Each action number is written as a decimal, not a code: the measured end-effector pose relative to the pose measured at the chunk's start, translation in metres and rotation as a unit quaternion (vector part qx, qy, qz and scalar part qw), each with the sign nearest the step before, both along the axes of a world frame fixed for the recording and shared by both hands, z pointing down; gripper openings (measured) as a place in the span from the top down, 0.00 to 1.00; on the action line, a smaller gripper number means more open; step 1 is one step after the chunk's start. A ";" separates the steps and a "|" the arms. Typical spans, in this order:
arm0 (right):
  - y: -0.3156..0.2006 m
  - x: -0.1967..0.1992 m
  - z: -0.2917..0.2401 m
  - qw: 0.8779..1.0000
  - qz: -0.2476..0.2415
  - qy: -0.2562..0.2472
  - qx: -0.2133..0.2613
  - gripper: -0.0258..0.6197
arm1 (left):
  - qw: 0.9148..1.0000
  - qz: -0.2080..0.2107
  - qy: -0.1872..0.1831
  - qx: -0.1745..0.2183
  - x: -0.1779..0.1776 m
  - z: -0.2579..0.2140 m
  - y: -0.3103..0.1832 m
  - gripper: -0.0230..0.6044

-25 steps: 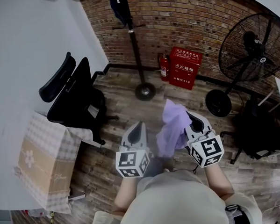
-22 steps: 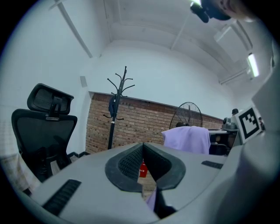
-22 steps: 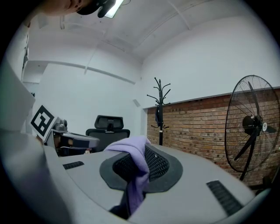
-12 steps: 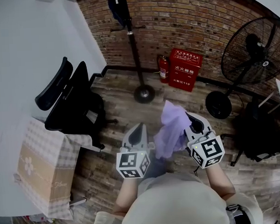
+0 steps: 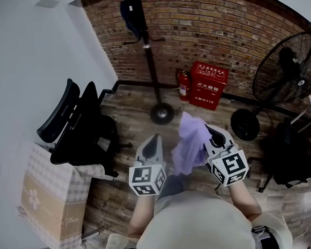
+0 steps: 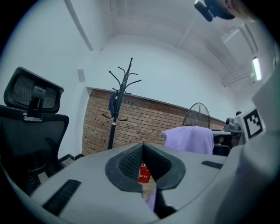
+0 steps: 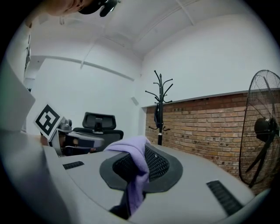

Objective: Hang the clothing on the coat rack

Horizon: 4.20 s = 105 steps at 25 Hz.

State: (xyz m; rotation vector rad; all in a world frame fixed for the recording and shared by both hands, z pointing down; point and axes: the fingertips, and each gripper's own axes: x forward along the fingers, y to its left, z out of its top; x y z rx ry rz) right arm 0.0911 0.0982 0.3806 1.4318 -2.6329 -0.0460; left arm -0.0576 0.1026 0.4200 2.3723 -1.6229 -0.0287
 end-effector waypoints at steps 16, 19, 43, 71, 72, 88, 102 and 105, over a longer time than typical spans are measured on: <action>-0.144 -0.057 -0.016 1.000 0.011 0.001 0.011 0.93 | 1.000 0.023 0.002 0.005 -0.049 -0.014 -0.145 0.96; -0.170 -0.065 -0.017 1.000 0.013 0.000 0.010 0.93 | 1.000 0.027 -0.001 0.005 -0.057 -0.015 -0.170 0.96; -0.317 -0.095 -0.025 0.999 -0.041 -0.002 0.032 0.93 | 1.000 -0.014 -0.003 -0.003 -0.072 -0.005 -0.297 0.96; -0.476 -0.105 -0.103 0.986 -0.134 0.001 0.099 0.93 | 0.993 -0.119 -0.002 0.010 -0.069 -0.015 -0.424 0.96; -0.479 -0.105 -0.107 0.985 -0.136 0.003 0.103 0.93 | 0.993 -0.119 -0.002 0.011 -0.068 -0.015 -0.426 0.96; -0.556 -0.102 -0.172 0.977 -0.128 0.033 0.167 0.93 | 0.992 -0.129 -0.005 0.009 -0.059 -0.014 -0.448 0.96; -0.615 -0.119 -0.131 0.978 -0.139 0.081 0.132 0.93 | 0.989 -0.148 -0.002 0.004 -0.059 -0.010 -0.462 0.96; -0.622 -0.123 -0.108 0.979 -0.145 0.088 0.111 0.93 | 0.988 -0.153 -0.001 0.003 -0.062 -0.009 -0.463 0.96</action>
